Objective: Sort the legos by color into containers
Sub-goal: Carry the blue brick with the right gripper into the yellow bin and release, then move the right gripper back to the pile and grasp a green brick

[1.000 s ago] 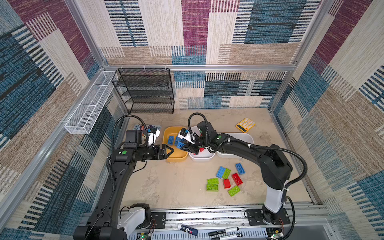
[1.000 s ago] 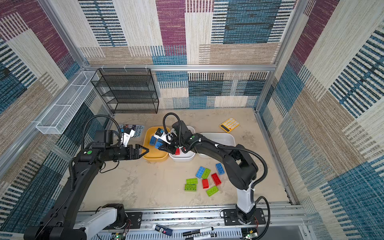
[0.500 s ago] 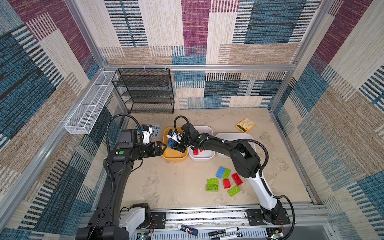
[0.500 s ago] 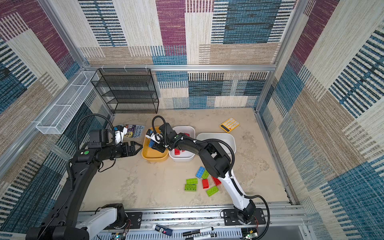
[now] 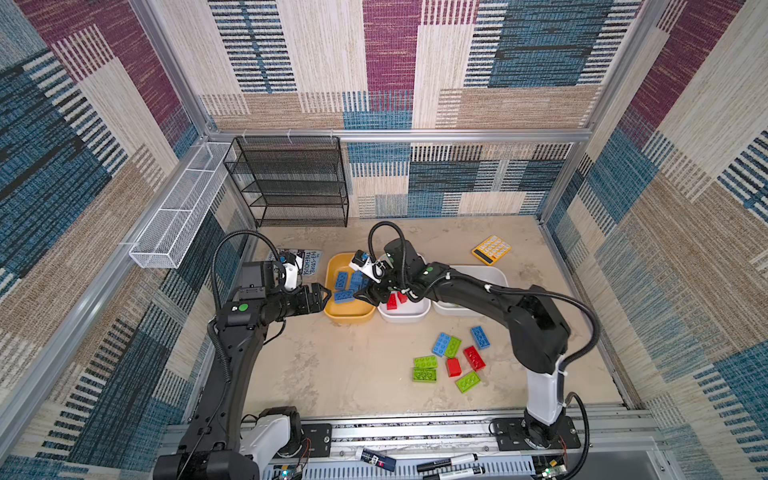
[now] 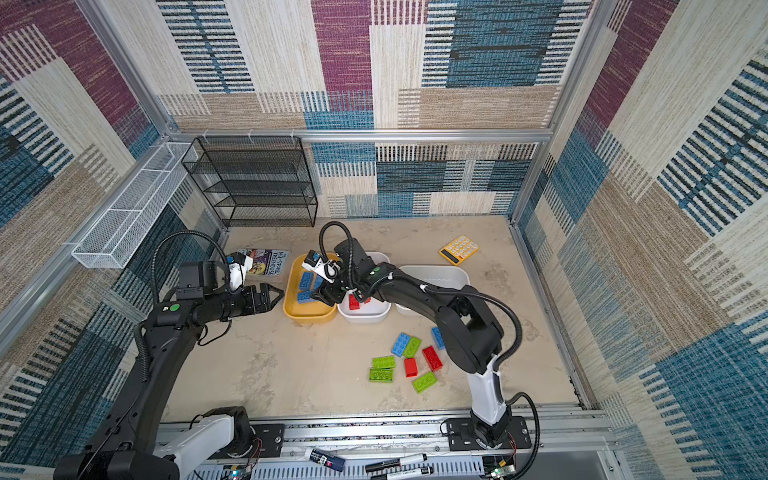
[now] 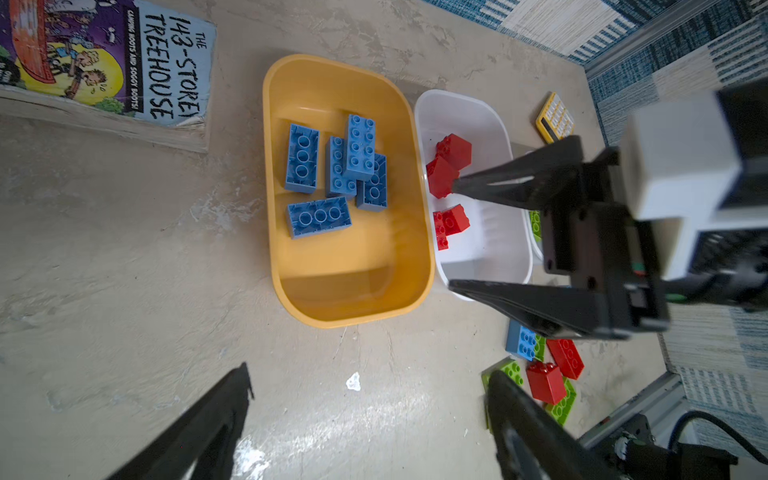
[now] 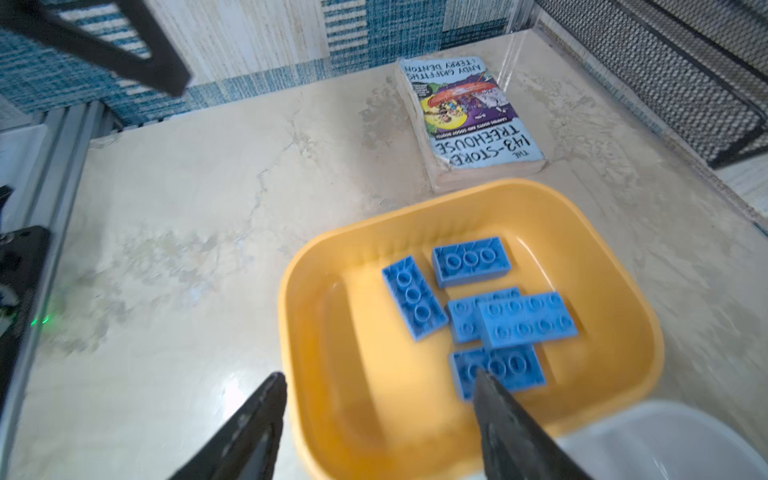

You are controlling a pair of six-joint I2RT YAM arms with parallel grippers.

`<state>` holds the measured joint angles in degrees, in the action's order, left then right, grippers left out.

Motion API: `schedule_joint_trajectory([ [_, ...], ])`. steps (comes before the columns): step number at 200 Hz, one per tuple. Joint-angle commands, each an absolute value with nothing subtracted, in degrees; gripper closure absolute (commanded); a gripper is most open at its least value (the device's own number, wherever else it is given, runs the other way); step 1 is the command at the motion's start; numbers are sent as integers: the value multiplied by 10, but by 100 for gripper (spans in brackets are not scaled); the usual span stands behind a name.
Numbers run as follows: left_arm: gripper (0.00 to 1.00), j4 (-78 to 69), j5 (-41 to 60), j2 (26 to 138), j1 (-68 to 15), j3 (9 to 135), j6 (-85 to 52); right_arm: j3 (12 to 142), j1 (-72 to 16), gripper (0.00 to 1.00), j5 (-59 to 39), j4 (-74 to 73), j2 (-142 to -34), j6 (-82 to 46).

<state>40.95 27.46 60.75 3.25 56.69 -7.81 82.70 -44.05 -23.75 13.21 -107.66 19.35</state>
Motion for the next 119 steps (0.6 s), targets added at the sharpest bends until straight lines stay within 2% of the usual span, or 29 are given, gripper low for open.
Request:
schedule_joint_trajectory([
  [1, 10, 387, 301, 606, 33, 559, -87, 746, -431, 25, -247, 192, -997, 221],
  [58, 10, 361, 348, 611, 33, 540, -99, 543, -423, 23, -235, 301, -780, 300],
  [88, 10, 352, 354, 613, 34, 535, -107, 481, -424, 24, -177, 325, -745, 337],
  [119, 11, 350, 356, 615, 33, 535, -107, 458, -424, 25, -144, 305, -770, 365],
])
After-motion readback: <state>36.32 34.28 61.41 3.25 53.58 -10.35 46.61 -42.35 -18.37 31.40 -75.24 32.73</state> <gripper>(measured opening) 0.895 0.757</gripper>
